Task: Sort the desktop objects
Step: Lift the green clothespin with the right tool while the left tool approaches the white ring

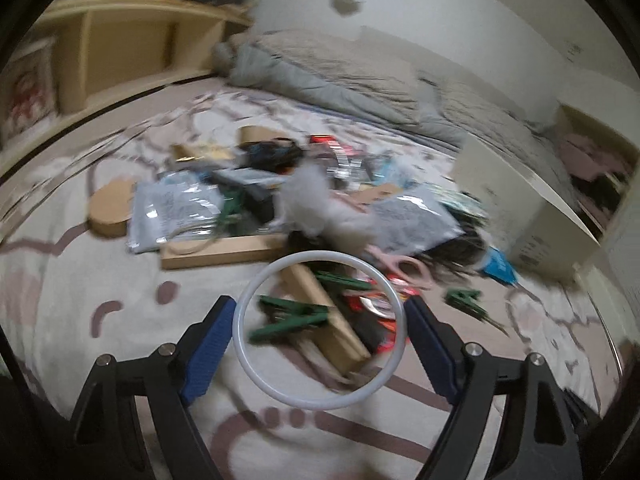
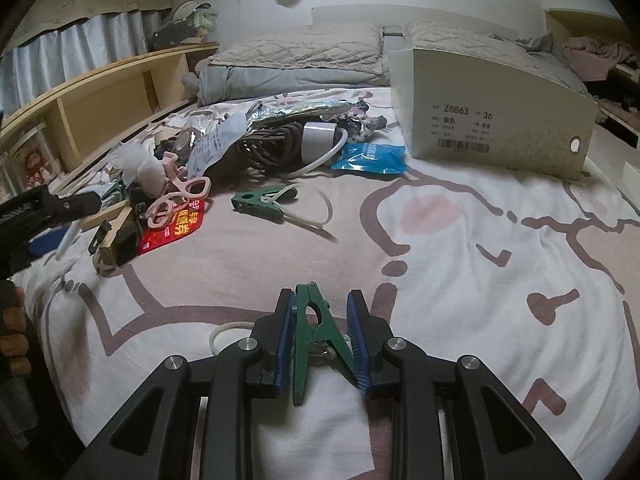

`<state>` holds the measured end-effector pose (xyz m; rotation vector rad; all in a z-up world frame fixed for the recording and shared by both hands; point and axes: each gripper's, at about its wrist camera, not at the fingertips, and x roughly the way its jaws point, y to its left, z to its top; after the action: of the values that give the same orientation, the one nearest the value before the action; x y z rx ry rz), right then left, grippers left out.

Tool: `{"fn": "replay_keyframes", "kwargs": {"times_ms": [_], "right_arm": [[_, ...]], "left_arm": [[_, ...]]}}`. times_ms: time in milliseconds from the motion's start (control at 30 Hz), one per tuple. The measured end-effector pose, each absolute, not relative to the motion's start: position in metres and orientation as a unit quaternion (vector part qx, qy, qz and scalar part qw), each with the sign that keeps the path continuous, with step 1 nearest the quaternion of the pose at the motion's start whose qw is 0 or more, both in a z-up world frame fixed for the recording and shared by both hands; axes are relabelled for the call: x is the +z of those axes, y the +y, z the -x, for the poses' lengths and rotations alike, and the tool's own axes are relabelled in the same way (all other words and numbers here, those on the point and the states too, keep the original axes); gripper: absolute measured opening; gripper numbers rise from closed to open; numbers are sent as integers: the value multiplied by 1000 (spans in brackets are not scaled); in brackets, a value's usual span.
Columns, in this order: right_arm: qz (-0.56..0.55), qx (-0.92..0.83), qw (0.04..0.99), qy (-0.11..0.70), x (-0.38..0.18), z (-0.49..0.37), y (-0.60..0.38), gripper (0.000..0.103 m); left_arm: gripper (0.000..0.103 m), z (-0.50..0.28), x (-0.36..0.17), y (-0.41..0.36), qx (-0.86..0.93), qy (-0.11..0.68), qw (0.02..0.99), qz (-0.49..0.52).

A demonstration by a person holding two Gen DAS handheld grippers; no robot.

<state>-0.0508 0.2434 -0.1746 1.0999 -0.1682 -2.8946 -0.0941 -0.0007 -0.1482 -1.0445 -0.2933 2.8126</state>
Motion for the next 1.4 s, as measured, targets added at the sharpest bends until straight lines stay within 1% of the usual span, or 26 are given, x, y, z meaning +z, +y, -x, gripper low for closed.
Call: {"fn": "replay_keyframes", "kwargs": {"times_ms": [367,533,633,767,1000,1067,1100,1133,1200,1400], "right_arm": [[-361,-930,34,-53,-171,52,247,26],[-367,-930,-1,-12,-160,50,255,26],[-370,-929,-18,-8,-154,49,268,26],[-376,-926,-32,-19,-146,50,288,26],[-402,-913,-11,-71,-147,52,308,27],[-409,-909,-7,-79,-146,50,309,48],[-412,-908,-8,-80,-145,48,310,67],[-411,-908,-9,-80,-143,46,311,69],[-416,-906,-9,-75,-141,42,312,69],[-434,-899,-4,-59,-139,35,313,69]], "left_arm": [[85,71,-147,43,925,-50,153,344],[85,67,-153,59,919,-31,180,351],[85,68,-156,72,918,-17,188,350],[85,70,-163,86,914,-1,196,355],[85,74,-179,96,907,24,192,375],[85,75,-182,95,905,22,189,380],[86,75,-182,95,905,21,189,381],[89,75,-183,95,904,20,189,382],[94,76,-184,95,903,20,190,385],[100,76,-188,98,899,27,193,392]]}}
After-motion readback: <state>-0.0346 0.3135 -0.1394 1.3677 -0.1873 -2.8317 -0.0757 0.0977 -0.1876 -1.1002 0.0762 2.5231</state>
